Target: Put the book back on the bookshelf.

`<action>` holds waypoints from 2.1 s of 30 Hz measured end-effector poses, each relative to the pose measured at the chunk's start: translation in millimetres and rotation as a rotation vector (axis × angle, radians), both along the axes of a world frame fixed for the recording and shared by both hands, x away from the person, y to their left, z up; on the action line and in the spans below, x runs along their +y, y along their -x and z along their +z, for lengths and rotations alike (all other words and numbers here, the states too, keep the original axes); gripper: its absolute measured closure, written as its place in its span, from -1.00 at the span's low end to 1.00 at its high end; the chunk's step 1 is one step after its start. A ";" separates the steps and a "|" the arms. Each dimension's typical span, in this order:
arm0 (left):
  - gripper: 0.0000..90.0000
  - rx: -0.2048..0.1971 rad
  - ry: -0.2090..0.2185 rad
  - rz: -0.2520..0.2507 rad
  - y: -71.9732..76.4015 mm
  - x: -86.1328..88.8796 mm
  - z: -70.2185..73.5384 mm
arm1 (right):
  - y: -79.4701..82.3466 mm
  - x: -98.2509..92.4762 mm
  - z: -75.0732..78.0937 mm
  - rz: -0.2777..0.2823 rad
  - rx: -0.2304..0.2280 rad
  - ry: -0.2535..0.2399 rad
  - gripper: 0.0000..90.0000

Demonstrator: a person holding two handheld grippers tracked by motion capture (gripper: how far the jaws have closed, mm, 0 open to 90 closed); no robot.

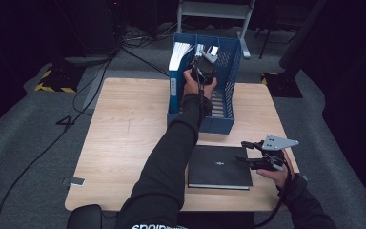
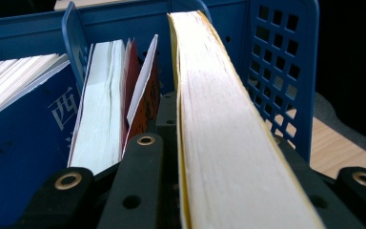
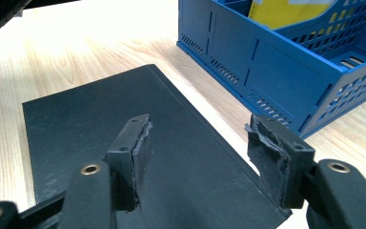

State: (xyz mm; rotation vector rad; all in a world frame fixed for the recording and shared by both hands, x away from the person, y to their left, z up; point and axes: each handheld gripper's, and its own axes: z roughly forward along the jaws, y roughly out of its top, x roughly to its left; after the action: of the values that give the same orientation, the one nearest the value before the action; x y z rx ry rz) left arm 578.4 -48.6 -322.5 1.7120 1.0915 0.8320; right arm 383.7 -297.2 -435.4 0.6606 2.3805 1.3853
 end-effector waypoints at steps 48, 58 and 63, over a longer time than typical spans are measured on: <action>0.13 0.021 -0.080 -0.303 82.1 57.4 -41.0 | 1.1 3.0 -1.2 0.025 0.023 0.032 -0.08; 0.31 0.133 -0.114 -0.280 70.0 56.9 -80.5 | 1.2 3.2 -1.9 0.027 0.024 0.037 -0.08; 0.33 0.183 -0.117 -0.279 59.1 56.6 -93.4 | 0.7 2.0 -1.7 0.023 0.022 0.035 -0.08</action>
State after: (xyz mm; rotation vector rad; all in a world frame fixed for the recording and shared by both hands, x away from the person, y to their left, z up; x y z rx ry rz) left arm 519.2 8.0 -415.9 2.0150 0.9077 0.5819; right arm 382.9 -295.2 -437.1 0.6441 2.4315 1.3488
